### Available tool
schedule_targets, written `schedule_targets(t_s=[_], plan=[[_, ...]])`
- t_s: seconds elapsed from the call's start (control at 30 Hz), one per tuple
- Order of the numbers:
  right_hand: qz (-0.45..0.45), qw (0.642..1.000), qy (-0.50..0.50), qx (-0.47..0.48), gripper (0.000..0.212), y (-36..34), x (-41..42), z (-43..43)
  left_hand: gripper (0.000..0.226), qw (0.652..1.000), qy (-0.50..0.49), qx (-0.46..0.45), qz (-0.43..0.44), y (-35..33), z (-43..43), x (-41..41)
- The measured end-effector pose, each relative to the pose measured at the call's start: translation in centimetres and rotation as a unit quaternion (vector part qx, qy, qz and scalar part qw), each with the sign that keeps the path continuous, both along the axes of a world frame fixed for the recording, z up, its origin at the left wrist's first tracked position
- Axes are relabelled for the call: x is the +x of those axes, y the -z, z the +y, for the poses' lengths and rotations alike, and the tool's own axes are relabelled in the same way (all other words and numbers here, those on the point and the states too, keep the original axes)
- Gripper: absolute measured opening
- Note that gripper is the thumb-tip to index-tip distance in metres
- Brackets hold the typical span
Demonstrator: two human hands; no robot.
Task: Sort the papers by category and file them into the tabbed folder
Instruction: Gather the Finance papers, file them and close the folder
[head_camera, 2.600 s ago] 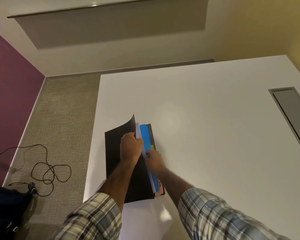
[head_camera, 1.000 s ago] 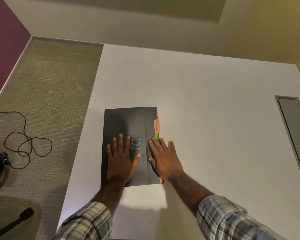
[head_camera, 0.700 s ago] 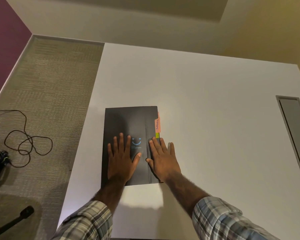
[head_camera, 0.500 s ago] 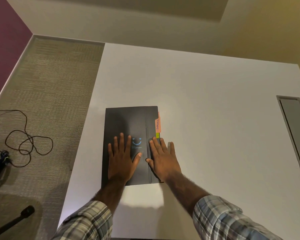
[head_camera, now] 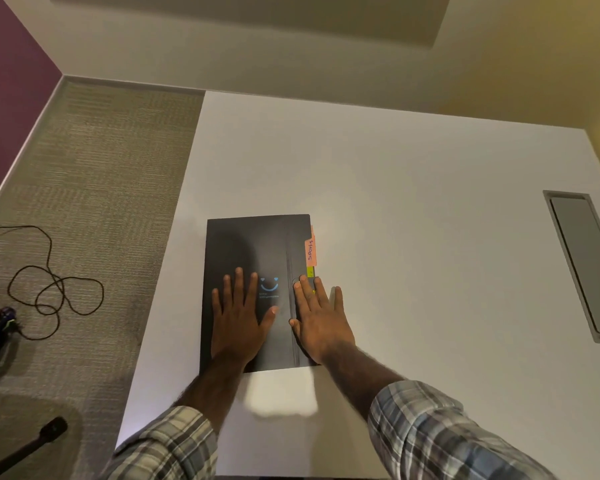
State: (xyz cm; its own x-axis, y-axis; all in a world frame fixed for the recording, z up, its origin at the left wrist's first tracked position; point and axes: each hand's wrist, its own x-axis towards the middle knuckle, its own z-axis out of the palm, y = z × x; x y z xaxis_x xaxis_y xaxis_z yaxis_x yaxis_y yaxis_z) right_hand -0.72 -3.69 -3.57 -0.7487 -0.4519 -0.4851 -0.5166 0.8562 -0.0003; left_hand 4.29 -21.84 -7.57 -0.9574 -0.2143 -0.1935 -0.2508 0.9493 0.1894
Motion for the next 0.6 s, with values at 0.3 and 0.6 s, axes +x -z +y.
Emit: schedule_targets(t_s=[0.3,0.6], plan=[[0.047,0.915,0.313,-0.251,0.026,-1.7,0.1,0.1,0.072,0.968,-0.238,0.077,0.002,-3.1,-0.3,-0.4],[-0.135,0.752,0.514,-0.390,0.030,-1.2,-3.1,0.5,0.061,0.899,-0.385,0.204,0.036,-5.8,-2.5,-3.5]])
